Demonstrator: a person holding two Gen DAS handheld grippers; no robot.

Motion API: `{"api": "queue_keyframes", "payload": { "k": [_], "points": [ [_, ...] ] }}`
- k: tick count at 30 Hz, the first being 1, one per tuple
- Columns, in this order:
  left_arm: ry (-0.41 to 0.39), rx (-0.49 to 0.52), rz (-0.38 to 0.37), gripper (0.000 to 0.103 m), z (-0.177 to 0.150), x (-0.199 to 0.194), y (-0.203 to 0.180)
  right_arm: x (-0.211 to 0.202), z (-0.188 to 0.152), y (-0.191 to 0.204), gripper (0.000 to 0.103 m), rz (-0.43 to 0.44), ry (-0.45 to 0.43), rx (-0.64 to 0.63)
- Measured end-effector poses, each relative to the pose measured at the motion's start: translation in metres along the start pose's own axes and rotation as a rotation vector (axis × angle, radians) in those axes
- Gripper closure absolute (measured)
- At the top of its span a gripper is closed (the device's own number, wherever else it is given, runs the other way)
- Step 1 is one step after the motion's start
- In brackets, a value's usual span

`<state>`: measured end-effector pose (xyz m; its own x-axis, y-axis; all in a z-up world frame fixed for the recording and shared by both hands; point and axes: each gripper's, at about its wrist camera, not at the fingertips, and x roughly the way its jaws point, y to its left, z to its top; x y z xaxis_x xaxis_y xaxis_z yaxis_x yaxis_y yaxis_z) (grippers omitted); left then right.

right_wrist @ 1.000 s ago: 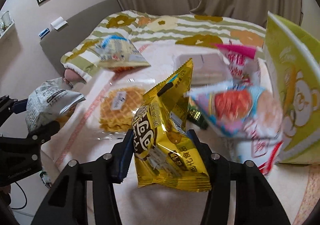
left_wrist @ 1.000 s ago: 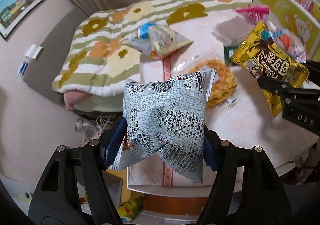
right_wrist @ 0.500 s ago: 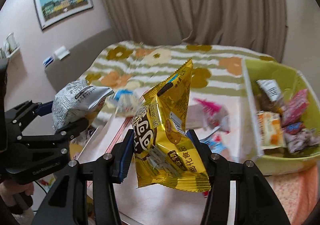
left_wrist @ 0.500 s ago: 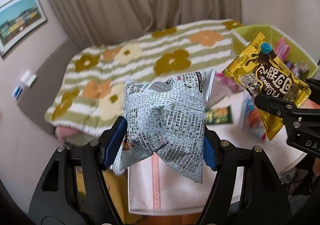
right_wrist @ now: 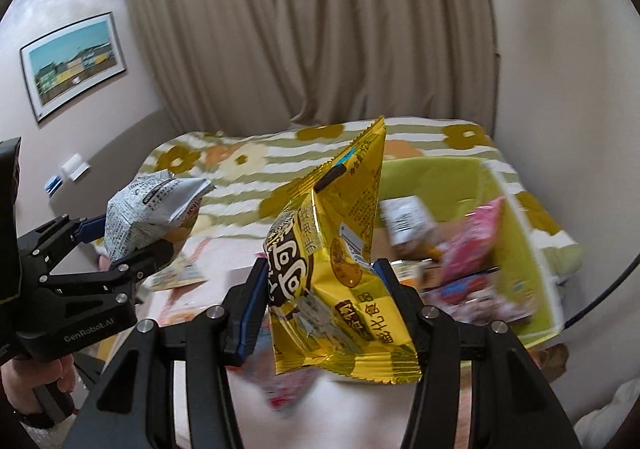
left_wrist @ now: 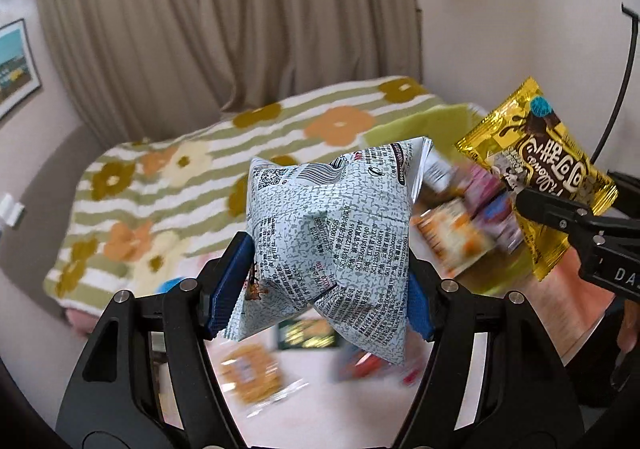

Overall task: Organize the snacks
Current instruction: 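Carry both bags over the green box and open both tools to drop them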

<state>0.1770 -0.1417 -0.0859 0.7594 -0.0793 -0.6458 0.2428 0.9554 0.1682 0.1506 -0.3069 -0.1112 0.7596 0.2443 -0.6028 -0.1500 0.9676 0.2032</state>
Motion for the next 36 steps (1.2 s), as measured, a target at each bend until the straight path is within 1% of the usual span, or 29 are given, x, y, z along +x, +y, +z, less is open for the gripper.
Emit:
{"api": "queue_keyframes", "payload": {
  "k": [3, 6, 8, 10, 13, 16, 17, 18, 19, 20, 25, 27, 32, 34, 36],
  "points": [
    [0.022, -0.020, -0.056, 0.037, 0.018, 0.022, -0.028, 0.002, 0.009, -0.038, 0.055, -0.025, 0.013, 0.010],
    [0.058, -0.041, -0.114, 0.037, 0.032, 0.045, -0.050, 0.006, 0.014, -0.066, 0.055, -0.036, 0.029, 0.014],
    [0.081, -0.041, -0.121, 0.037, 0.040, 0.060, -0.064, 0.011, 0.016, -0.083, 0.055, -0.050, 0.039, 0.009],
    [0.109, -0.051, -0.138, 0.037, 0.048, 0.076, -0.075, 0.016, 0.016, -0.098, 0.055, -0.045, 0.053, 0.028],
    [0.151, -0.073, -0.167, 0.037, 0.055, 0.093, -0.082, 0.023, 0.015, -0.112, 0.055, -0.037, 0.076, 0.051],
    [0.173, -0.085, -0.191, 0.032, 0.060, 0.110, -0.090, 0.030, 0.012, -0.117, 0.055, -0.042, 0.094, 0.045],
    [0.183, -0.089, -0.201, 0.025, 0.061, 0.115, -0.092, 0.032, 0.012, -0.119, 0.055, -0.041, 0.098, 0.048],
    [0.198, -0.093, -0.211, 0.012, 0.062, 0.120, -0.094, 0.033, 0.011, -0.120, 0.055, -0.038, 0.103, 0.053],
    [0.209, -0.099, -0.218, 0.008, 0.062, 0.124, -0.094, 0.034, 0.011, -0.121, 0.055, -0.035, 0.106, 0.056],
    [0.211, -0.108, -0.221, 0.004, 0.061, 0.126, -0.093, 0.035, 0.011, -0.121, 0.055, -0.033, 0.111, 0.055],
    [0.231, -0.134, -0.210, 0.004, 0.053, 0.123, -0.083, 0.038, 0.012, -0.121, 0.055, -0.022, 0.125, 0.039],
    [0.234, -0.138, -0.184, 0.004, 0.048, 0.119, -0.074, 0.038, 0.011, -0.119, 0.055, -0.017, 0.128, 0.032],
    [0.208, -0.112, -0.120, 0.004, 0.047, 0.105, -0.058, 0.043, 0.010, -0.113, 0.055, 0.001, 0.138, 0.035],
    [0.195, -0.116, -0.114, 0.004, 0.048, 0.100, -0.053, 0.048, 0.010, -0.112, 0.055, 0.003, 0.149, 0.043],
    [0.188, -0.131, -0.128, 0.004, 0.049, 0.096, -0.046, 0.052, 0.011, -0.109, 0.055, 0.012, 0.166, 0.053]
  ]
}}
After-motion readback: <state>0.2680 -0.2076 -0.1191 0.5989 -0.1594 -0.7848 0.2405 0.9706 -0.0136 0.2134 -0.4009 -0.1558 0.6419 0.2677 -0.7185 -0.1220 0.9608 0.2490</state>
